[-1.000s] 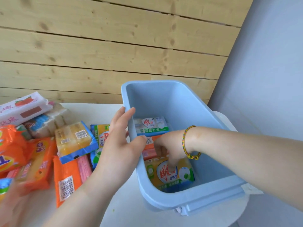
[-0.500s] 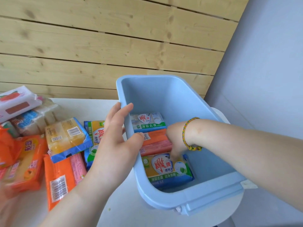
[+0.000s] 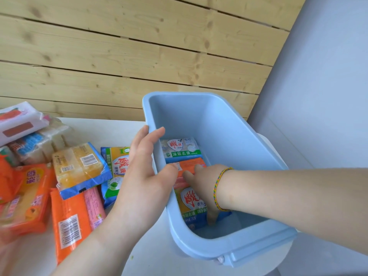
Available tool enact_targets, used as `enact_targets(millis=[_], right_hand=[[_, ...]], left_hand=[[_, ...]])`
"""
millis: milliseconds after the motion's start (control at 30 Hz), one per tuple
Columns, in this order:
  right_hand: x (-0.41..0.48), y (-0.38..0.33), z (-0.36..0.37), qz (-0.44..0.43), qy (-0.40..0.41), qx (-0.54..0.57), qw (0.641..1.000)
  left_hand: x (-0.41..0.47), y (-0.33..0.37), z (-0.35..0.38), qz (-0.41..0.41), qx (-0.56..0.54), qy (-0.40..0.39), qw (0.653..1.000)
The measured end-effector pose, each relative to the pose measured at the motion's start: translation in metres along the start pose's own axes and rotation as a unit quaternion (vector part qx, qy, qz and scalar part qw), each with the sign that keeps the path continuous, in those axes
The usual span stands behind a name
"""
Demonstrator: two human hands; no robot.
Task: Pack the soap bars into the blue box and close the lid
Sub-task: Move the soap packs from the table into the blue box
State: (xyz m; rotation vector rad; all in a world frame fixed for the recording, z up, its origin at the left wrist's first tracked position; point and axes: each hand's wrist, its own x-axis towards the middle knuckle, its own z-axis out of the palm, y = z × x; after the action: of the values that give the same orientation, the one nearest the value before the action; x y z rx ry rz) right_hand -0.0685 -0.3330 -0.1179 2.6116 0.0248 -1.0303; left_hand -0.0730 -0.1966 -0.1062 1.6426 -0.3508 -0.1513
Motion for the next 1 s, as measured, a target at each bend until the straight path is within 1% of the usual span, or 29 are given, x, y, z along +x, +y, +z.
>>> enact_targets(millis=[67,167,267,333,433,500,567,667,800,867,933,967,1000], right_hand=[[-0.001,-0.002,0.001,-0.022,0.027,-0.029,0.999],[0.001,0.001,0.000,-0.024,0.047,-0.039,0.998],[0.001,0.000,-0.003,-0.030,0.045,-0.068,0.996],[0.000,0.000,-0.007,-0.026,0.029,-0.086,0.996],[-0.005,0.005,-0.014,-0.010,0.002,-0.066,0.998],[-0.010,0.010,-0.016,-0.002,0.005,-0.009,1.000],[-0.016,0.014,-0.018,0.008,0.051,0.046,0.998],[-0.026,0.018,-0.026,0.013,0.141,0.090,0.986],[-0.050,0.015,-0.053,0.000,0.244,0.159,0.957],[-0.064,0.006,-0.069,-0.012,0.327,0.210,0.921],[-0.075,-0.012,-0.086,-0.031,0.409,0.264,0.873],[-0.078,-0.023,-0.094,-0.045,0.437,0.283,0.852],[-0.083,-0.035,-0.103,-0.061,0.455,0.291,0.839]], left_hand=[[0.001,-0.001,0.001,-0.001,-0.003,0.000,1.000],[0.000,-0.002,0.001,0.003,0.000,0.002,1.000],[0.000,-0.003,0.000,0.000,0.000,-0.002,1.000],[0.001,-0.003,0.000,-0.004,-0.002,-0.003,1.000],[0.002,-0.003,0.000,-0.009,-0.007,-0.002,1.000],[0.002,-0.002,0.000,-0.013,-0.005,-0.002,1.000],[0.003,-0.002,-0.001,-0.009,0.011,0.000,1.000],[-0.003,0.000,-0.009,-0.003,0.054,-0.005,0.999],[-0.022,0.003,-0.044,0.042,0.121,0.022,0.991],[-0.032,0.003,-0.072,0.066,0.182,0.053,0.980],[-0.041,0.000,-0.100,0.083,0.261,0.092,0.957],[-0.045,-0.003,-0.114,0.087,0.297,0.115,0.944],[-0.047,-0.005,-0.127,0.086,0.334,0.135,0.929]])
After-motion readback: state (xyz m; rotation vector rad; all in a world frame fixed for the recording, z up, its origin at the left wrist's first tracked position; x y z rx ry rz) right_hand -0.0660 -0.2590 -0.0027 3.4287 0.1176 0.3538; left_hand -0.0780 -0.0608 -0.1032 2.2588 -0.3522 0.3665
